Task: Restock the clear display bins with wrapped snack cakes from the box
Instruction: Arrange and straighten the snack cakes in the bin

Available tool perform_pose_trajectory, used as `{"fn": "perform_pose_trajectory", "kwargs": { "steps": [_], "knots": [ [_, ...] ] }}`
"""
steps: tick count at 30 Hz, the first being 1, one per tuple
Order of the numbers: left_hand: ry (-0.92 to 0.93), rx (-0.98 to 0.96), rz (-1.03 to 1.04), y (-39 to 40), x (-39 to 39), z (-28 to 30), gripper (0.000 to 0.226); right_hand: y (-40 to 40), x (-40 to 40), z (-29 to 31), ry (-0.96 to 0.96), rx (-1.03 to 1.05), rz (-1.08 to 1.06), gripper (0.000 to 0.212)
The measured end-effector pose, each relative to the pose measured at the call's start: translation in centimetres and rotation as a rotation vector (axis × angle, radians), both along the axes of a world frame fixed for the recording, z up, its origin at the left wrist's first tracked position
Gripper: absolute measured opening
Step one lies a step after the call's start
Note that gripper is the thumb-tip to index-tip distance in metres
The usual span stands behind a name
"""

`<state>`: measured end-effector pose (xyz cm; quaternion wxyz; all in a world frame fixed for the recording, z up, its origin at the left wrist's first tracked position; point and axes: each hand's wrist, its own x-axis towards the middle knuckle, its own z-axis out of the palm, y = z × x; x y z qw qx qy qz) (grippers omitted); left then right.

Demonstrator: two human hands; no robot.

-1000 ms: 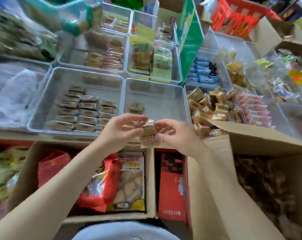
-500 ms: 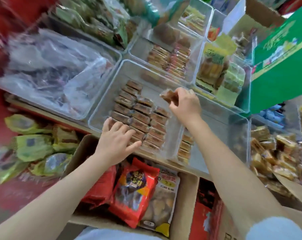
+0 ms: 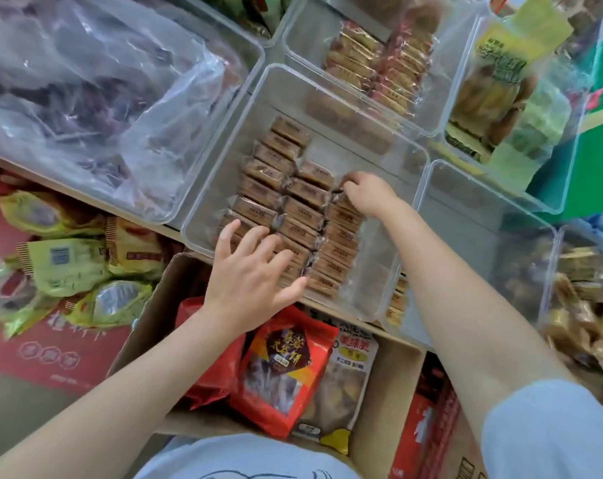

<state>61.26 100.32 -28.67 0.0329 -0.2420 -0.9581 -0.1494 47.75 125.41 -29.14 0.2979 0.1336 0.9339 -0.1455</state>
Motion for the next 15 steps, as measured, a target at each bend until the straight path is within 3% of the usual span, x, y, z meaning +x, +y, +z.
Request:
{"fn": "perform_pose_trajectory", "kwargs": {
  "steps": [7, 12, 15],
  "knots": [
    [-0.001, -0.033, -0.01, -0.1, 0.0, 0.0, 0.061, -2.6, 3.7, -3.1, 0.325, 0.129, -0.128, 0.049],
    [-0.04, -0.078, -0.016, 0.0, -0.1, 0.5, 0.06, -2.4, 3.1, -2.4, 0.223, 0.115, -0.122, 0.059],
    [-0.075, -0.09, -0.016, -0.1, -0.1, 0.9, 0.054, -2.5, 4.3, 1.1, 0.265, 0.025, -0.111, 0.053]
  ]
}}
